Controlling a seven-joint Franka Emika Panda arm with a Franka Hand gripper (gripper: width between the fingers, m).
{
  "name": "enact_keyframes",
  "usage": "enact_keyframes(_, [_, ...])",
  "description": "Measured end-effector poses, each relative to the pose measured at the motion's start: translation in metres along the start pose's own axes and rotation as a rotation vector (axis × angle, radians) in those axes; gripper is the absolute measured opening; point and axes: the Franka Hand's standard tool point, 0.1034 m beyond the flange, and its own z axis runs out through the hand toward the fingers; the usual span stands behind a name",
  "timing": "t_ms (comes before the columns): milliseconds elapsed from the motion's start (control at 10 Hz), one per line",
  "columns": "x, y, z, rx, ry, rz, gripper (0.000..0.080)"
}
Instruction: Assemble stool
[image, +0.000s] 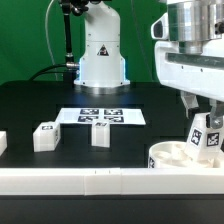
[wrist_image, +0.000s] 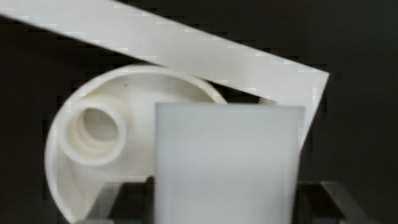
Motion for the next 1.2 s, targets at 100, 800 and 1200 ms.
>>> enact_keyframes(100, [-0.001,0.000,0.000,0.001,-0.002,-0.002,0.0340])
enact_keyframes(800, [-0.006,-0.007,-0.015,0.015,-0.009,-0.254,0.0649])
enact_keyframes(1200, [-0.016,-0.007,-0.015,0.010,-0.014,-0.578,0.0649])
